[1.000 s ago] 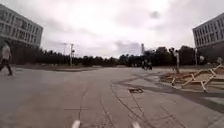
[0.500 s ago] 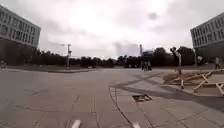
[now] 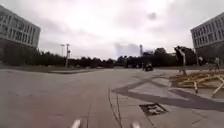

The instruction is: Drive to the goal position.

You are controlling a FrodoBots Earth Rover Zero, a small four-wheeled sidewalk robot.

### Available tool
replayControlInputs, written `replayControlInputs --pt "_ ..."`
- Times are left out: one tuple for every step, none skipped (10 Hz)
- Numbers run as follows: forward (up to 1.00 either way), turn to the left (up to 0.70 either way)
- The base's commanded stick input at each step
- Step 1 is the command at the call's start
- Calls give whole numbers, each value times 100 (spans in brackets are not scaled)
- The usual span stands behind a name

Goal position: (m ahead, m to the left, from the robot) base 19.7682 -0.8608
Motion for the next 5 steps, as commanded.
replayControlInputs --pt "100 0" --pt "100 0" --pt "100 -3" --pt "100 -27" --pt "100 -4"
